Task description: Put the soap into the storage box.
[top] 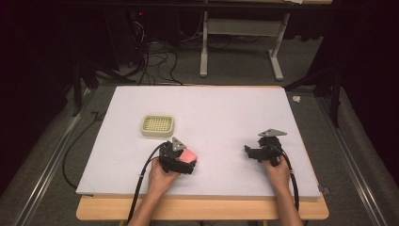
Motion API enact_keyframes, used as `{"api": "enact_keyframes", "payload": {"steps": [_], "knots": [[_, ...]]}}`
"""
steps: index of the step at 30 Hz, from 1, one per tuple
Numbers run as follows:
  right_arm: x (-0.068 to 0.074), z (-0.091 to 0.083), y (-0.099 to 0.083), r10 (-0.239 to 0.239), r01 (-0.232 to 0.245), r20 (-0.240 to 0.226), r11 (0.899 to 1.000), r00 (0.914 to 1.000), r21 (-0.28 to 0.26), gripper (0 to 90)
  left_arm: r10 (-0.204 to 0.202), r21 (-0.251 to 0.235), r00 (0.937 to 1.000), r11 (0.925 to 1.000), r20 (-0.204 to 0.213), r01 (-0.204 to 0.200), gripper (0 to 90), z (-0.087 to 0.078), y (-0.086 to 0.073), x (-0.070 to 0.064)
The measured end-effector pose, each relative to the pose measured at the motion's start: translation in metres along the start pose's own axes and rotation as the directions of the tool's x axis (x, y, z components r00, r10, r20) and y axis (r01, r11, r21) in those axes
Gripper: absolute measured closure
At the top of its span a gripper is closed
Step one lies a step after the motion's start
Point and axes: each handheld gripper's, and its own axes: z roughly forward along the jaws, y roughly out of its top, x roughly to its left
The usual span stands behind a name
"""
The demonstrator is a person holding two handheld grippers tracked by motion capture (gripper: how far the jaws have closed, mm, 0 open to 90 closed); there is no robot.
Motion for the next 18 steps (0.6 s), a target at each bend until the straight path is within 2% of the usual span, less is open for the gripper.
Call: {"api": "enact_keyframes", "payload": {"steps": [4, 18], "knots": [[0.0000, 0.0000, 0.0000, 0.000, 0.000, 0.000, 1.000, 1.0000, 0.000, 18.4, 0.012, -0.007, 0.9999, 0.9999, 0.003, -0.012, 12.6, -0.0007, 0.0001, -0.0016], [0.0002, -0.0001, 0.0000, -0.001, 0.001, -0.001, 1.000, 1.0000, 0.000, 18.5, 0.010, -0.008, 0.9999, 0.9999, -0.006, -0.010, 13.8, -0.0010, 0.0003, -0.0025]]}}
